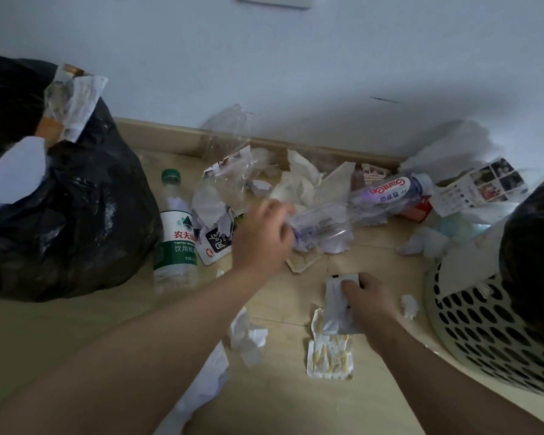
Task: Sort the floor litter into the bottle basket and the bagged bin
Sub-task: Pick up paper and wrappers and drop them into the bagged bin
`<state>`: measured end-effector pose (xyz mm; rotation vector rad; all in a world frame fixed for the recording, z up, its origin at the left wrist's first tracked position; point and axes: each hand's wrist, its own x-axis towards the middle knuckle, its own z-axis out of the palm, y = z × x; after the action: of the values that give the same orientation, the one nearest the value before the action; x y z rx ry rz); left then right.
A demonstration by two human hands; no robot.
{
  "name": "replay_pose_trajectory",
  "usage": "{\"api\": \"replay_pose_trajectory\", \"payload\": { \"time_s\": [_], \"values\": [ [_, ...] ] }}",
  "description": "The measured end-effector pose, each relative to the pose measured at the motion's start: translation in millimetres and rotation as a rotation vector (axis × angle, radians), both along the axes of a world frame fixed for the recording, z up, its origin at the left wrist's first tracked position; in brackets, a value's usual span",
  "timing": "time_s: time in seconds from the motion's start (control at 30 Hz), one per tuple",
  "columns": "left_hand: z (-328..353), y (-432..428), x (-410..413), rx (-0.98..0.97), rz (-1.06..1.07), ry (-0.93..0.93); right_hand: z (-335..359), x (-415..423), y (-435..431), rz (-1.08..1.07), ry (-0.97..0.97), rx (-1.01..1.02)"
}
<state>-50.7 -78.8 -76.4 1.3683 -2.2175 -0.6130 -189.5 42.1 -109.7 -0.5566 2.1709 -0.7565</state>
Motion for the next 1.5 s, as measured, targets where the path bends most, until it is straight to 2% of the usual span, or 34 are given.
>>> {"api": "replay_pose_trajectory", "payload": {
  "time_s": [0.07, 0.17, 0.23, 0.37, 0.47, 0.57, 0.73, 0.8, 0.9, 1.0, 1.07, 1.17, 1.27, 1.33, 1.43, 1.5],
  "values": [
    [-3.5, -16.4, 5.0, 0.064, 0.07, -0.156, 5.1, 5.4, 1.9, 0.043, -0.034, -0.007],
    [-12.3, -18.5, 2.9, 0.446, -0.146, -0.481, 10.7, 11.8, 3.4, 0.066, -0.078, -0.025],
    [-21.1, -1.2, -1.4, 0.491, -0.293, -0.581, 11.8, 14.0, 1.8, 0.062, -0.088, -0.03],
    [-25.4, 34.1, -3.7, 0.346, -0.524, -0.617, 14.7, 13.7, 2.1, 0.059, -0.093, -0.036],
    [-22.2, 42.9, -5.2, 0.266, -0.544, -0.571, 17.5, 9.0, 4.8, 0.067, -0.072, -0.054],
    [-19.2, 41.7, 0.4, 0.226, -0.498, -0.592, 18.0, 3.8, 3.3, 0.01, -0.057, -0.09],
    [-11.9, 26.0, 28.3, 0.256, -0.223, -0.693, 16.4, -4.2, 1.6, -0.034, 0.074, -0.058],
    [-14.4, 23.6, 40.4, 0.24, -0.176, -0.715, 12.9, -4.5, 1.5, 0.066, 0.09, -0.041],
    [-20.4, 22.9, 51.0, 0.293, -0.182, -0.697, 5.3, -0.7, 0.3, 0.333, 0.125, 0.031],
    [-17.6, 26.7, 53.3, 0.354, -0.264, -0.653, 1.5, 8.3, -0.4, 0.664, 0.279, 0.185],
    [-15.0, 31.9, 52.6, 0.373, -0.362, -0.653, 6.3, 17.7, 0.5, 0.804, 0.365, 0.256],
    [-12.4, 39.5, 50.6, 0.33, -0.366, -0.609, 15.1, 33.2, 3.7, 0.963, 0.463, 0.239],
    [-7.5, 41.7, 46.9, 0.154, -0.247, -0.533, 15.2, 40.1, 5.5, 1.049, 0.423, 0.21],
    [-7.1, 43.9, 42.5, 0.055, -0.334, -0.561, 13.7, 39.5, 6.8, 1.085, 0.389, 0.195],
    [-12.8, 49.6, 37.1, 0.103, -0.579, -0.712, 17.9, 36.1, 9.8, 1.042, 0.33, 0.2],
    [-19.2, 50.2, 37.3, 0.179, -0.626, -0.808, 18.8, 31.2, 11.1, 0.985, 0.314, 0.21]
  ]
}}
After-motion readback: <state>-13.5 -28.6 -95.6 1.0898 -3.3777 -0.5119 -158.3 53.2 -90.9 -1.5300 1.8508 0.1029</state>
